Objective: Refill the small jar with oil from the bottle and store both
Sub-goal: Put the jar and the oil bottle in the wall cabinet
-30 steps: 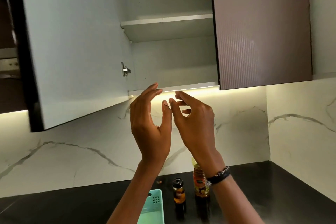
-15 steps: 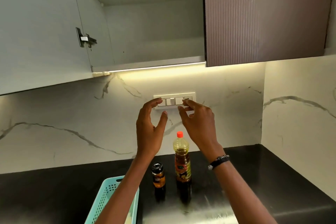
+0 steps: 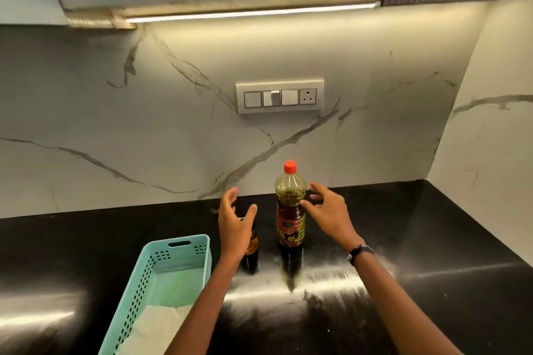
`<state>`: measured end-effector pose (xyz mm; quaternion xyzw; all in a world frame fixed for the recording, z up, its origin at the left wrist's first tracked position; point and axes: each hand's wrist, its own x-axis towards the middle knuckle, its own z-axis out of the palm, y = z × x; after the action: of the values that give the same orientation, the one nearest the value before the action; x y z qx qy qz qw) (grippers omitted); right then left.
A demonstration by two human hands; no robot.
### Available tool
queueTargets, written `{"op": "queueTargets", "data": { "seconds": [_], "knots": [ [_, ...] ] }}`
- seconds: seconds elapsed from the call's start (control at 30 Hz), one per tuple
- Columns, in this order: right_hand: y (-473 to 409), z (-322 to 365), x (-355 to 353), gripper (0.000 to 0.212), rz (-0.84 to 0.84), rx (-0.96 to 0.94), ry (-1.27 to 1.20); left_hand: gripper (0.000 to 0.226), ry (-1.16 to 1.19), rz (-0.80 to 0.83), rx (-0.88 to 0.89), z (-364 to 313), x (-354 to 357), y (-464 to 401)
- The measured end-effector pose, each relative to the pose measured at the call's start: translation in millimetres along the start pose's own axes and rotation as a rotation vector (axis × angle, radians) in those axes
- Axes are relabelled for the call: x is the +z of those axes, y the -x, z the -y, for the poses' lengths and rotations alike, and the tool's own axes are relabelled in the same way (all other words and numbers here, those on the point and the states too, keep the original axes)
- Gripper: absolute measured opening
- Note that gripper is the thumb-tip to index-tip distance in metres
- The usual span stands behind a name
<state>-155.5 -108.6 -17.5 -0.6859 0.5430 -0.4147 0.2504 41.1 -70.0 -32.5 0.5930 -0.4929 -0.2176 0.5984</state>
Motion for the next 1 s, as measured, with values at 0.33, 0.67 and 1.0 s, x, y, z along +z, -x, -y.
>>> {"op": "queueTargets", "data": {
  "seconds": [0.33, 0.67, 1.0],
  "knots": [
    [-9, -88, 82, 0.081, 0.153, 0.272, -0.216, 0.098, -0.085, -0.011, -0.464, 139, 29, 8],
    [-23, -103, 124, 0.100, -0.002, 0.267, -0.328, 0.084, -0.050, -0.116, -0.434, 164, 52, -10],
    [-24, -110, 136, 0.090, -0.130, 0.252, -0.286, 0.051, -0.065, -0.165, -0.396, 162, 59, -11]
  ]
}}
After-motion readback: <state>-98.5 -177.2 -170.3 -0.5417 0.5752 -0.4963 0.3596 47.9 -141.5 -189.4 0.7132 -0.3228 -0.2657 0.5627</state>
